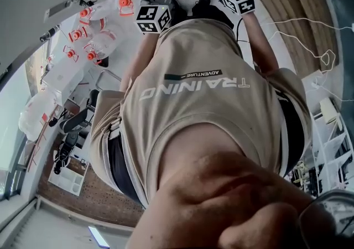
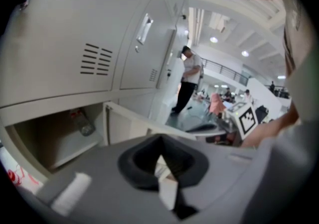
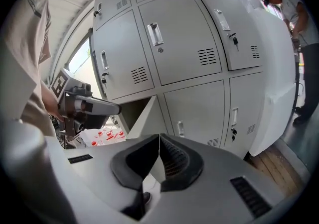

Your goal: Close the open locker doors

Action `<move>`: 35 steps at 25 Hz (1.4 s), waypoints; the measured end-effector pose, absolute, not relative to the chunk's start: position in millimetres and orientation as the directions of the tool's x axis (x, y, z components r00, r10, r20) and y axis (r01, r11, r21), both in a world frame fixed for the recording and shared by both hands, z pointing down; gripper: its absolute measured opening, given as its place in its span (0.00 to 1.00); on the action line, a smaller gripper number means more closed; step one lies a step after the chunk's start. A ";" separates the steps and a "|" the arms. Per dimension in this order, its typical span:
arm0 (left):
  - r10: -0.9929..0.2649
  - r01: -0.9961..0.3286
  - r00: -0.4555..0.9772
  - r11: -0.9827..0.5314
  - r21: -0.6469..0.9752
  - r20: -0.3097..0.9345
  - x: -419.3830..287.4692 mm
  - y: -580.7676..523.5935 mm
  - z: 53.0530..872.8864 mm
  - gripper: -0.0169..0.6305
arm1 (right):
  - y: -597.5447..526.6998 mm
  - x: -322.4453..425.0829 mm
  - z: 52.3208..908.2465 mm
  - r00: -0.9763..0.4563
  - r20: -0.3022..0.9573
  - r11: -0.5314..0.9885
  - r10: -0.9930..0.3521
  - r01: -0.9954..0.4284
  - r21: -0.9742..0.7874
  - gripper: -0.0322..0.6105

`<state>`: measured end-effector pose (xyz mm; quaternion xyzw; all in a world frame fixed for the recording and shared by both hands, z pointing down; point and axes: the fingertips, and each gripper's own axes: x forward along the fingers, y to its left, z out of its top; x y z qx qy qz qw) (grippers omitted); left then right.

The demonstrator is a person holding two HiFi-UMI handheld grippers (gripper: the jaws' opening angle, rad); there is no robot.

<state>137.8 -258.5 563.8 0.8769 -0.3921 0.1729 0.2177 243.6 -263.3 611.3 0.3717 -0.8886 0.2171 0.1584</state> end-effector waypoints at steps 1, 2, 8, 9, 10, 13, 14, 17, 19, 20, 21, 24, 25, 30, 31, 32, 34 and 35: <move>-0.614 -0.763 0.634 -0.596 0.249 0.471 135.1 -257.5 563.7 0.02 | -261.1 239.7 610.9 -0.677 0.443 0.634 -0.588 -0.726 -0.267 0.07; -0.615 -0.762 0.636 -0.595 0.255 0.467 132.2 -256.0 563.4 0.02 | -259.0 235.5 610.1 -0.678 0.442 0.636 -0.587 -0.724 -0.266 0.07; -0.614 -0.741 0.664 -0.619 0.263 0.427 103.0 -248.9 556.9 0.02 | -243.9 198.7 607.1 -0.656 0.463 0.632 -0.595 -0.739 -0.235 0.07; -0.613 -0.736 0.669 -0.624 0.262 0.421 97.0 -246.7 554.8 0.02 | -239.7 192.0 606.5 -0.652 0.468 0.625 -0.596 -0.743 -0.239 0.07; -0.610 -0.732 0.674 -0.630 0.261 0.417 91.0 -243.8 552.7 0.02 | -234.8 185.5 606.0 -0.648 0.473 0.616 -0.598 -0.748 -0.245 0.07; -0.603 -0.719 0.686 -0.648 0.252 0.407 74.4 -237.3 547.4 0.02 | -221.2 167.3 603.8 -0.635 0.484 0.598 -0.602 -0.760 -0.253 0.07; -0.603 -0.716 0.689 -0.651 0.251 0.403 69.4 -236.1 546.2 0.02 | -217.8 161.4 603.0 -0.632 0.487 0.596 -0.602 -0.762 -0.252 0.07; -0.607 -0.714 0.693 -0.652 0.255 0.389 52.9 -232.5 544.0 0.02 | -208.6 141.9 601.7 -0.627 0.499 0.596 -0.598 -0.764 -0.246 0.07; -0.614 -0.720 0.688 -0.644 0.259 0.386 40.8 -230.7 545.5 0.02 | -202.9 128.3 602.2 -0.630 0.504 0.599 -0.591 -0.761 -0.248 0.07; -0.616 -0.722 0.686 -0.641 0.260 0.387 34.9 -230.7 546.7 0.02 | -201.3 121.5 602.3 -0.632 0.504 0.602 -0.589 -0.759 -0.249 0.07; -0.616 -0.723 0.685 -0.639 0.262 0.388 29.4 -231.3 547.8 0.02 | -201.0 114.9 602.3 -0.634 0.501 0.604 -0.589 -0.758 -0.248 0.07; -0.610 -0.716 0.692 -0.646 0.264 0.385 14.2 -234.3 548.2 0.02 | -205.5 95.1 600.5 -0.643 0.480 0.612 -0.597 -0.752 -0.246 0.07; -0.607 -0.712 0.696 -0.651 0.262 0.384 9.5 -234.2 547.8 0.02 | -206.3 88.7 599.9 -0.644 0.474 0.612 -0.600 -0.752 -0.247 0.07; -0.591 -0.699 0.709 -0.662 0.270 0.384 -13.7 -232.8 549.5 0.02 | -204.9 60.4 602.0 -0.639 0.477 0.601 -0.603 -0.758 -0.255 0.07; -0.589 -0.696 0.712 -0.666 0.270 0.382 -17.4 -233.4 549.2 0.02 | -205.4 55.7 602.2 -0.638 0.478 0.602 -0.604 -0.758 -0.251 0.07; -0.586 -0.692 0.715 -0.671 0.267 0.380 -21.0 -234.2 548.2 0.02 | -206.0 51.2 602.2 -0.636 0.479 0.603 -0.605 -0.759 -0.247 0.07; -0.582 -0.686 0.721 -0.679 0.262 0.377 -30.1 -236.3 546.5 0.02 | -208.0 41.6 602.1 -0.632 0.479 0.601 -0.609 -0.762 -0.240 0.07; -0.580 -0.684 0.722 -0.681 0.262 0.377 -36.0 -237.5 546.3 0.02 | -209.4 36.0 602.2 -0.628 0.481 0.599 -0.612 -0.765 -0.238 0.07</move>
